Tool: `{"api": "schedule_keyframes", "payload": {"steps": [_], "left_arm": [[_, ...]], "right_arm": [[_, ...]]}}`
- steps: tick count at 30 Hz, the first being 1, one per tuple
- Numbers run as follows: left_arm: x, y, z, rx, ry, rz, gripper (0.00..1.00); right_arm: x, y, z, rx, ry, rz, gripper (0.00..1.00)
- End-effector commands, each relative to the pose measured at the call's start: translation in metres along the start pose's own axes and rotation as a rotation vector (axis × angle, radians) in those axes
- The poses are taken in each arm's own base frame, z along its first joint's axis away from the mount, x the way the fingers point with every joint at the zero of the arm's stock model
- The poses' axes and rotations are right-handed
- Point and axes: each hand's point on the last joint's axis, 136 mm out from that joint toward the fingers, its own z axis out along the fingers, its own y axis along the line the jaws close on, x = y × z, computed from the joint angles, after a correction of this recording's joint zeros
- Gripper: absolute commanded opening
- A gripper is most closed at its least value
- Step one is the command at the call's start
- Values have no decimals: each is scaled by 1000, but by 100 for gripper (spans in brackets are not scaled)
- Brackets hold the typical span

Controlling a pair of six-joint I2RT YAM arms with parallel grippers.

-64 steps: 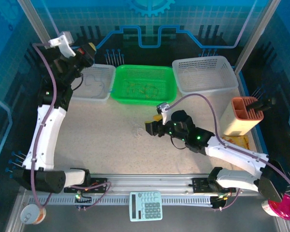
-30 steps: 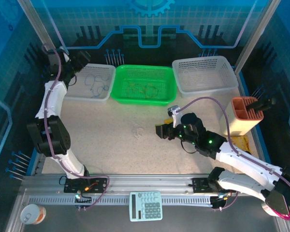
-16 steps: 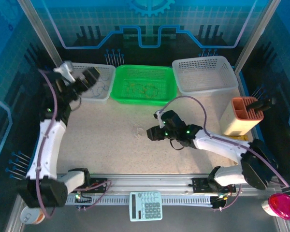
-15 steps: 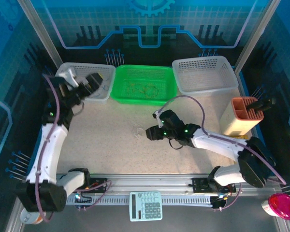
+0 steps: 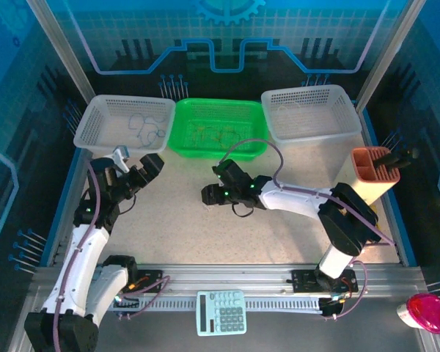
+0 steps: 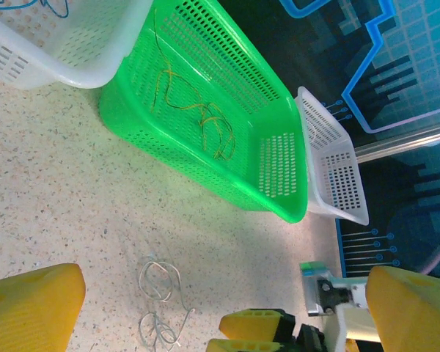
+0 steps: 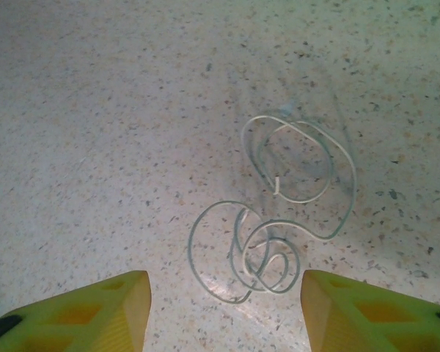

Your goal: Untangle the cables

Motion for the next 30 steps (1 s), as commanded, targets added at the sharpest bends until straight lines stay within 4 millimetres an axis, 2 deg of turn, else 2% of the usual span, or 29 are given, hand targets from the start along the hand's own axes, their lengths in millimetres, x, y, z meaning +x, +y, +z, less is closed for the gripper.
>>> {"api": "schedule_keyframes", "payload": {"steps": [1,11,20,26,30], "left_arm": [[7,2,0,6,22,-16,99],[1,-5,-1,16,13,-3,99],[2,-5,-1,17,16,-4,99],[4,-4,-1,17,19,-8,99],[5,-3,-1,18,21,-8,99]], "right_arm": [[4,-11,7,89,21,72,57],[5,-20,37,97,61,205,57],[0,-28,51,76,62,276,53],[-4,-35,56,75,58,304,44],[-8,-38,57,73,52,304,28]]}}
